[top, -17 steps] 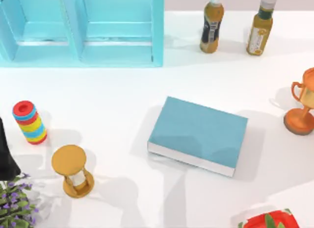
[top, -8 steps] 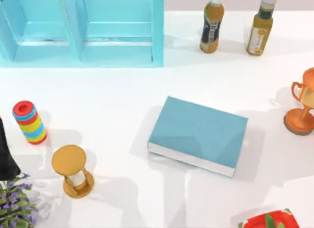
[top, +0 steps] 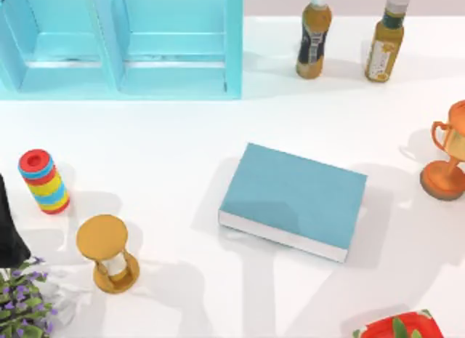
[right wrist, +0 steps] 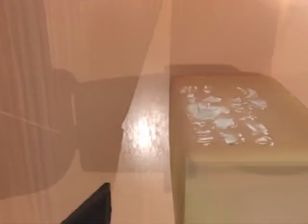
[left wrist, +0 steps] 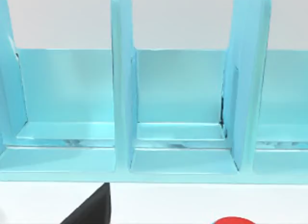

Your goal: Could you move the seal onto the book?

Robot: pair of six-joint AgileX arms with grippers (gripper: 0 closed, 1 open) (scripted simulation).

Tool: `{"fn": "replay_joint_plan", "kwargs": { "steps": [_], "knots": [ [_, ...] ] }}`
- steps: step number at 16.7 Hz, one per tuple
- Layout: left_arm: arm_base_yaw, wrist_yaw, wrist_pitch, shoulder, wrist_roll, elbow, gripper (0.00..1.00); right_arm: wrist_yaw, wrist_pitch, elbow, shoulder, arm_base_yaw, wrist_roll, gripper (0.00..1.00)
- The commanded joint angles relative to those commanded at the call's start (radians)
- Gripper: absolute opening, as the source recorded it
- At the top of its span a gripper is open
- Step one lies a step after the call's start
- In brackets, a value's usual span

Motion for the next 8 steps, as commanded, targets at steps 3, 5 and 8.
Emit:
{"fn": "replay_joint_plan", "kwargs": {
  "steps": [3,5,8],
  "knots": [
    [0.0,0.0,0.0,0.0,0.0,0.0,1.0,0.0,0.108,-0.081,0.026,0.0,0.0,1.0],
    [0.0,0.0,0.0,0.0,0.0,0.0,1.0,0.0,0.158,-0.119,0.039,0.0,0.0,1.0],
    [0.0,0.0,0.0,0.0,0.0,0.0,1.0,0.0,0.174,-0.131,0.043,0.0,0.0,1.0]
  ]
}}
